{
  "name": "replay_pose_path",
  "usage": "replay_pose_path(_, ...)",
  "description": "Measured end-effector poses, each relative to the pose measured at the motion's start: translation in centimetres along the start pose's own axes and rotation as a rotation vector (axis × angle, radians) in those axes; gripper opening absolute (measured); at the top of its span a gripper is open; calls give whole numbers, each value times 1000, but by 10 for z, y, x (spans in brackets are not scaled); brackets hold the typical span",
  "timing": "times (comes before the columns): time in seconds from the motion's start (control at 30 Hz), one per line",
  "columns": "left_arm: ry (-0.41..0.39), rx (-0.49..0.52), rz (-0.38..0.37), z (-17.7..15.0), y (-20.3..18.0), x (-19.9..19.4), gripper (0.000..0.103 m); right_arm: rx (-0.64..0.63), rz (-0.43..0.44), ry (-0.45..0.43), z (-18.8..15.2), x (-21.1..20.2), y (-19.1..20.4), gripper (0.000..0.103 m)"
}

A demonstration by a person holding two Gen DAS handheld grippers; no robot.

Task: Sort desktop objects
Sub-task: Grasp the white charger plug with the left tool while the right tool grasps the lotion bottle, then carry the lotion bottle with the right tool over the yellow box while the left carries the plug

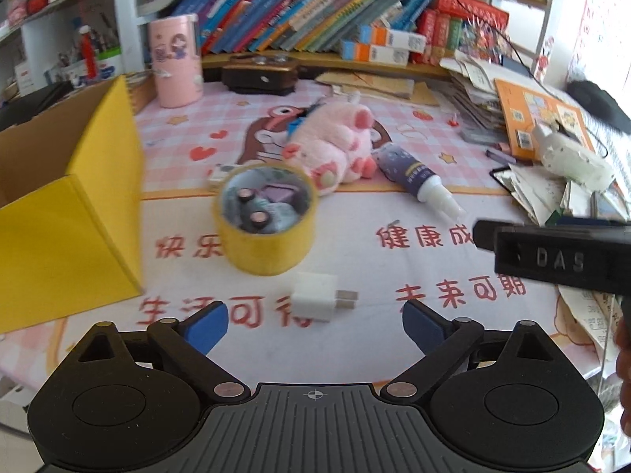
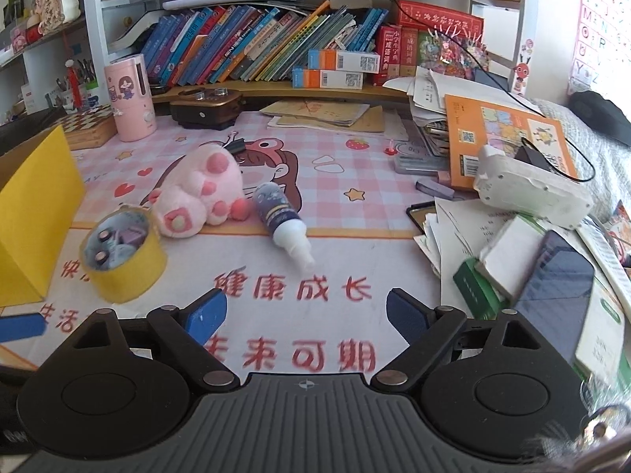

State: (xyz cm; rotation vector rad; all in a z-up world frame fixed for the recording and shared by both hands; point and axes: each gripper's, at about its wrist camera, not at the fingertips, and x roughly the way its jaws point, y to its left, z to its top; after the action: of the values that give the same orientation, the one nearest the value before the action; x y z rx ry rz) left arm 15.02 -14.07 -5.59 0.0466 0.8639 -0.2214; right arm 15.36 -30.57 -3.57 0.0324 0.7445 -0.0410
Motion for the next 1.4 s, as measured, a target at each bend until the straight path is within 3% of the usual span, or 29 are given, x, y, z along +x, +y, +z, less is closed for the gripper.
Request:
replay_pose_path(0.3,56,1,33,10,-11,36,80,-54,67,42,22,39,-11,89)
replay_pose_path(0.53,64,-2,70,12,-10,44,42,-115,117,52,41,72,-10,85)
replay_pose_path(0.9,-16,-55,73,22,4,13,42,-251,168,110,63,126,9,51)
replay_pose_path(0.97,-29,-73,84,22,7,6,42,-260,161,115,64,132,12,49)
replay_pose_path(1.07,-44,-112,95,19,14,-3,42,-231,161,138,62,138,9,35)
replay_pose_path(1.4,-106,-178,118,15,26,-30,42,-129,173,123,60,115,-3,30)
